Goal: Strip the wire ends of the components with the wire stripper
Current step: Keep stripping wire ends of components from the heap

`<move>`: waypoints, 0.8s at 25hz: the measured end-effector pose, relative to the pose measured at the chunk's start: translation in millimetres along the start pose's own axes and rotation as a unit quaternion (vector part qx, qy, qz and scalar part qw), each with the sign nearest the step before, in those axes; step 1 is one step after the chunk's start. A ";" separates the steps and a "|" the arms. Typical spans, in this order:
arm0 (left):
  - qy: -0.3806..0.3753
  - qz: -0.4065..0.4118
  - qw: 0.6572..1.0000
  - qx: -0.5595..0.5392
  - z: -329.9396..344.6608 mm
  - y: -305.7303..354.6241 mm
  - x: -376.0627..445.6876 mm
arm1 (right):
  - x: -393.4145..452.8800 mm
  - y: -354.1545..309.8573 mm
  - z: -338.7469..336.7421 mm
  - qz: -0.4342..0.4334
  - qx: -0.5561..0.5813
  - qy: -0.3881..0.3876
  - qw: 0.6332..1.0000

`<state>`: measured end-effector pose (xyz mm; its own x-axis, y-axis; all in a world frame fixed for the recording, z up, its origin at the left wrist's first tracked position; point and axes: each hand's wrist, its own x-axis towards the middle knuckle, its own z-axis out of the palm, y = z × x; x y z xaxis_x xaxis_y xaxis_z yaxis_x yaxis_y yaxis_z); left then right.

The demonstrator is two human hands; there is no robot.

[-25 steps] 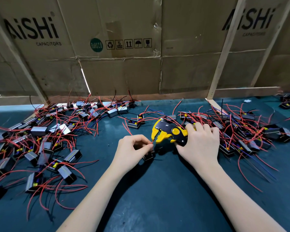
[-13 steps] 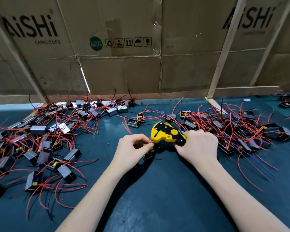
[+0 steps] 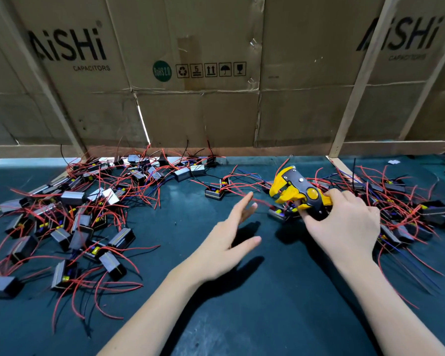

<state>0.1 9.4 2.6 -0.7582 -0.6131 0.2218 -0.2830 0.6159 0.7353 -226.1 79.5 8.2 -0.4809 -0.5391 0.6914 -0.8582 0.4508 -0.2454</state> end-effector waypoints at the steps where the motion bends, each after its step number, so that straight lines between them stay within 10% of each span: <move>1: -0.001 0.009 0.998 0.059 -2.6 -1.2 1.9 | 0.0 0.1 -0.4 0.002 0.003 0.002 1.000; 7: 0.355 -0.221 0.794 0.442 -81.7 -18.0 -19.5 | -4.4 -7.4 0.4 -0.013 0.033 0.003 0.999; 11: 0.203 -0.480 0.756 0.395 -104.2 -35.3 -41.0 | -6.1 -8.8 1.5 -0.020 0.046 -0.005 0.999; 20: 0.441 -0.285 0.765 0.372 -122.1 -61.8 -36.5 | -7.3 -8.0 3.0 -0.020 0.063 -0.025 0.997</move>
<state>117.0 -66.7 27.3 0.2115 -0.7805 0.5883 -0.9253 0.0339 0.3777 -216.3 77.7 3.1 -0.4508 -0.5909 0.6690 -0.8915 0.3363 -0.3036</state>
